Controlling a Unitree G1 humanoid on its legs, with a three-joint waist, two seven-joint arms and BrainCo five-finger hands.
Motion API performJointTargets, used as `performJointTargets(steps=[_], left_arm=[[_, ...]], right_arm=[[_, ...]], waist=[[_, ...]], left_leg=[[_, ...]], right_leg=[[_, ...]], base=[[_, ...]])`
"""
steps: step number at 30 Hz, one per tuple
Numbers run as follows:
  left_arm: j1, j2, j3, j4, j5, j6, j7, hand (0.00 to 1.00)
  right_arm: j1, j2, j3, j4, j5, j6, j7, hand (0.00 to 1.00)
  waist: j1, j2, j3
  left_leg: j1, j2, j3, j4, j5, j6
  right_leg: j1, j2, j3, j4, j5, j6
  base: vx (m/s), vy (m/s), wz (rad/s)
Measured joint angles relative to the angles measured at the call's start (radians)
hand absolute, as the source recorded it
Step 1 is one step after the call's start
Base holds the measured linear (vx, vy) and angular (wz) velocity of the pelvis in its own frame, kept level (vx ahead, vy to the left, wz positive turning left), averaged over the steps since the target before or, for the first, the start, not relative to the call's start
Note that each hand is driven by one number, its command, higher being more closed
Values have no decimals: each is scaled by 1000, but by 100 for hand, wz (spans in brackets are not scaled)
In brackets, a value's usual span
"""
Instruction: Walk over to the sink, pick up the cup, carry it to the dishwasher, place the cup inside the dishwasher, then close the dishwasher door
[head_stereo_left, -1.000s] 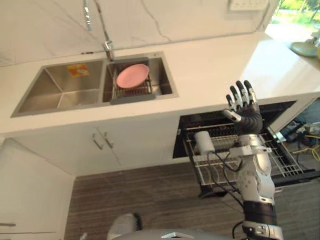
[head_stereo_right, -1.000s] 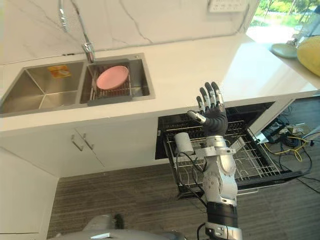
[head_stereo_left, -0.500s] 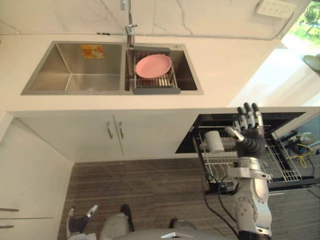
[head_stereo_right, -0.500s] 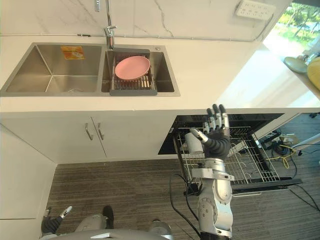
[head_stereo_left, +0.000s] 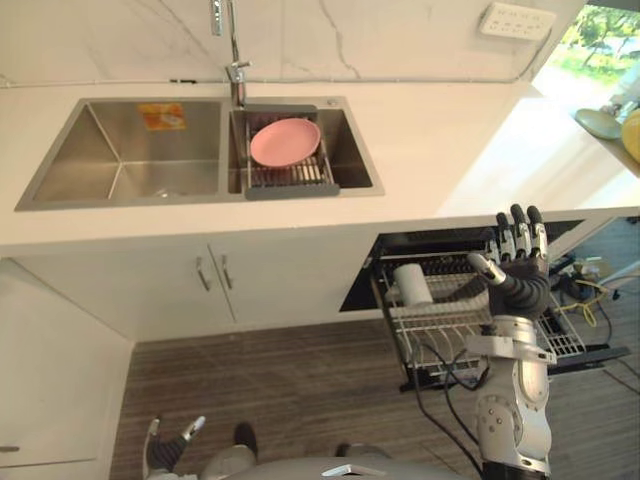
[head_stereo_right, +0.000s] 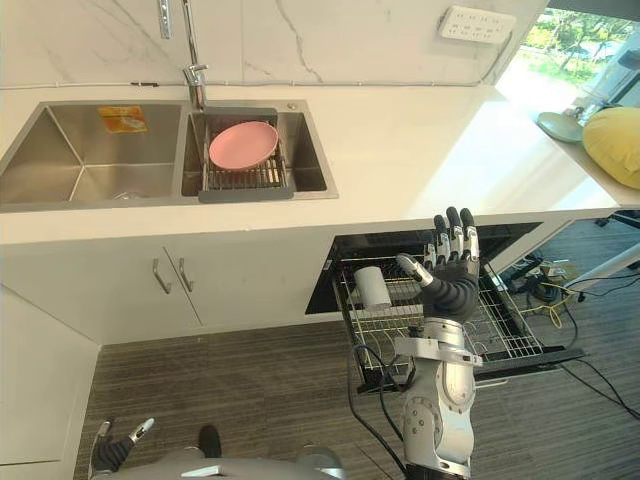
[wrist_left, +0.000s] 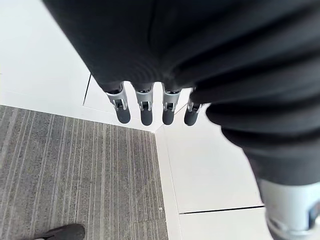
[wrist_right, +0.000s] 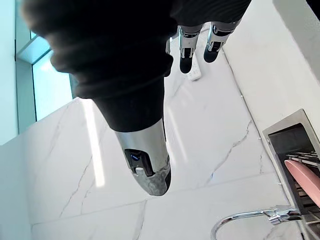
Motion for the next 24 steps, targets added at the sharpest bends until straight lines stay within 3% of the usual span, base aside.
performJointTargets(steps=[1,3,4,6,8,11,13,14,15,17,18,21,22,24], left_arm=[[-5,0,-3,3,-13,-1,-8,0],[-3,-16,-1,18,-41,-11,-16,0],[2,-42,13,32,-68,-13,-29,0],[25,-65,17,34,-110,-13,-64,0],[56,-70,17,35,-125,0,-97,0],[108,-88,18,35,-122,0,-99,0],[148,-108,19,36,-122,-8,-90,0],[158,-117,17,50,-123,-9,-80,0],[157,-117,17,70,-123,-9,-77,0],[144,-115,18,67,-120,-26,-79,0],[138,-89,24,69,-111,-42,-78,0],[96,-56,47,88,-104,-40,-77,0],[75,-41,53,88,-104,-39,-77,0],[59,-16,54,83,-104,-38,-78,0]], right_arm=[[-2,-1,-10,-1,25,0,4,0],[-4,-4,-24,-23,37,0,5,0],[7,-4,-24,-53,38,-1,6,0],[28,-2,-20,-79,44,-1,6,0],[29,0,-18,-80,46,-19,-2,0],[29,1,9,-82,34,-56,-30,0],[28,0,37,-83,33,-70,-36,0],[30,1,55,-86,32,-77,-36,0],[30,2,69,-89,32,-86,-37,0],[33,4,96,-109,33,-88,-34,0],[40,11,100,-120,33,-90,-24,0],[46,26,91,-119,33,-94,-23,0],[46,37,92,-118,32,-95,-23,0],[37,50,91,-115,23,-94,-24,0]], waist=[[-3,4,-1],[3,43,17],[-3,80,33],[-7,93,46],[11,87,52],[36,85,53],[49,89,52],[56,82,53],[70,76,47],[62,58,40],[60,31,29],[58,7,12],[59,-9,5],[64,-30,-5]], left_leg=[[-68,26,-5,135,-59,-7],[-156,88,-2,361,-154,-4],[-214,129,-15,500,-186,5],[-263,153,-51,614,-177,-13],[-267,141,-59,605,-192,-53],[-300,92,-126,443,-167,-54],[-293,93,-196,396,-154,-71],[-294,102,-176,425,-132,-78],[-296,86,-138,470,-134,-55],[-338,72,-105,542,-202,-24],[-347,58,-94,580,-242,-8],[-335,30,-80,584,-277,17],[-303,10,-73,557,-280,20],[-238,-15,-56,483,-279,22]], right_leg=[[-5,7,-7,7,-4,4],[-11,32,-4,28,-37,12],[-14,55,-4,58,-59,2],[-1,60,0,81,-83,-6],[23,40,7,80,-91,-3],[21,-7,43,70,-103,16],[29,-19,88,44,-112,31],[37,-32,128,35,-116,38],[44,-55,171,17,-122,48],[27,-65,224,87,-138,73],[12,-63,218,152,-163,82],[-27,-64,224,299,-175,84],[-84,-69,226,424,-161,83],[-173,-82,255,585,-61,92]], base=[[-64,-75,-4],[-76,-44,-13],[-107,9,2],[-109,10,9],[0,33,-4],[42,174,-23],[160,325,-64],[258,403,-80],[260,383,-73],[250,269,-33],[269,183,-12],[220,104,-1],[260,83,-6],[286,93,-28]])
